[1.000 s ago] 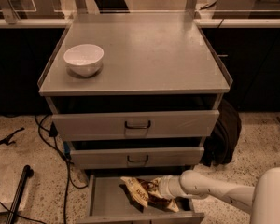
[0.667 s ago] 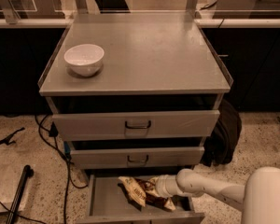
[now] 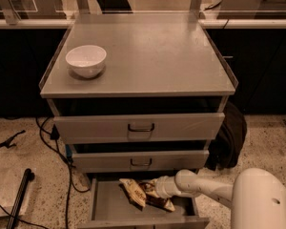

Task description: Place brown chip bag into bottom drawer

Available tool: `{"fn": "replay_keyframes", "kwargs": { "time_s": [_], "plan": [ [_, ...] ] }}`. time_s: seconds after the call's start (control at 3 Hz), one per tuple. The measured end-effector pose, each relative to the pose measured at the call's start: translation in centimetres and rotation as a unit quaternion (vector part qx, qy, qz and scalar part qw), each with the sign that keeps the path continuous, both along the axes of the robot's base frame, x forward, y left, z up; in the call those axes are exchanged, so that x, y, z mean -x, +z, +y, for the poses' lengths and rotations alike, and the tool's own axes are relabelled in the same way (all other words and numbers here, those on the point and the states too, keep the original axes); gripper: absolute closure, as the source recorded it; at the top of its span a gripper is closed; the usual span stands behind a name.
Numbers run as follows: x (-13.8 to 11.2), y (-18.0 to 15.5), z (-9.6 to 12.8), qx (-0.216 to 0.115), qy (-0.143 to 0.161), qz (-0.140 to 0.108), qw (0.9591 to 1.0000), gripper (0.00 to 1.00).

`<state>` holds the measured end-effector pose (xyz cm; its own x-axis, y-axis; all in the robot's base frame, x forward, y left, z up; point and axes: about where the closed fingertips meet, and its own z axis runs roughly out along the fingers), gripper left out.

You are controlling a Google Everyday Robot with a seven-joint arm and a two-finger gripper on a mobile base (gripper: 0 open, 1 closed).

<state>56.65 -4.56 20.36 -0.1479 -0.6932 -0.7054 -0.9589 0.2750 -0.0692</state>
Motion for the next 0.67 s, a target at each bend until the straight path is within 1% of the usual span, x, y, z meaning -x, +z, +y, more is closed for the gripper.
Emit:
{"fn": "replay_keyframes", "kwargs": {
  "time_s": [0.33,0.67],
  "plan": [
    [-1.4,-2.0,0.1,0.006,-0.007,0.007,0.9999,1.00],
    [-2.1,-4.3,0.5,0.023,-0.008,0.021,0.9995,1.00]
  ]
}}
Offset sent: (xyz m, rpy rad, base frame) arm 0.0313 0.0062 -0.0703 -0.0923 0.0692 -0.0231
